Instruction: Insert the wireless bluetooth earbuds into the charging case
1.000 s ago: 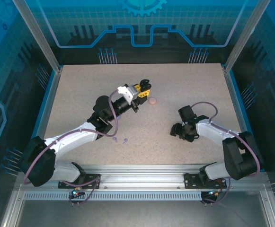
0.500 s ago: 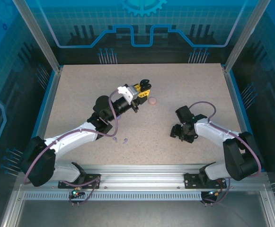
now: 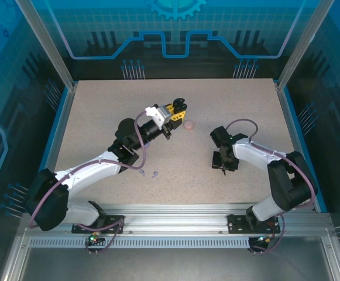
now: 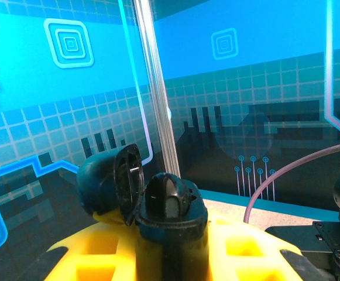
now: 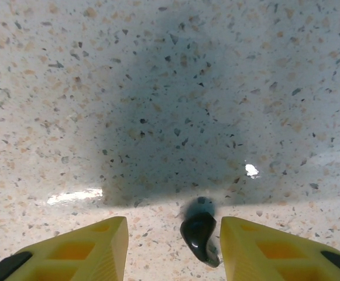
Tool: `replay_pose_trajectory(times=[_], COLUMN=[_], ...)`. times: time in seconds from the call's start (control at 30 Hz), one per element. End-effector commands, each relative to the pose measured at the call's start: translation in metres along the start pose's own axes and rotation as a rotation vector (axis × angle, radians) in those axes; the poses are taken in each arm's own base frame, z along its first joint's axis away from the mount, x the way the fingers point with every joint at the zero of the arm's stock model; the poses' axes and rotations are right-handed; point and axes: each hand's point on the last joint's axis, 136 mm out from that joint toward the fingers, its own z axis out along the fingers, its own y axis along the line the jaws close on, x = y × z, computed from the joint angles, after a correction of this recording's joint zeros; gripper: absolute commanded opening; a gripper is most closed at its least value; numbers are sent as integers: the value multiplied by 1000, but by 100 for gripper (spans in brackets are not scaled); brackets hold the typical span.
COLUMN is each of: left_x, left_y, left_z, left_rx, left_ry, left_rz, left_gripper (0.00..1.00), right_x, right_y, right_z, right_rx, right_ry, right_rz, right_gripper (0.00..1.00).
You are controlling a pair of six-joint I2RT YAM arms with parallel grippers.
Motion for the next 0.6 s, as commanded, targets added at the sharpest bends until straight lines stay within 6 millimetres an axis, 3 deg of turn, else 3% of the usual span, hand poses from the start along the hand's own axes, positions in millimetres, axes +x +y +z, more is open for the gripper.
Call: replay_pose_trajectory(times=[0.0,0.57], left_x=[-23,-21], left_y=[2,2], left_z=[0,2], left_rx=[-12,-13], left_ry=[-67,-64], left_rz=[-1,-1], left_gripper=[0,0], right_x=[4,7], right_y=[-7,-10], right_z=[-1,13], right_rx=[60,101], right_ry=[26,62], right_rz=[-55,-87], right_gripper=[44,37])
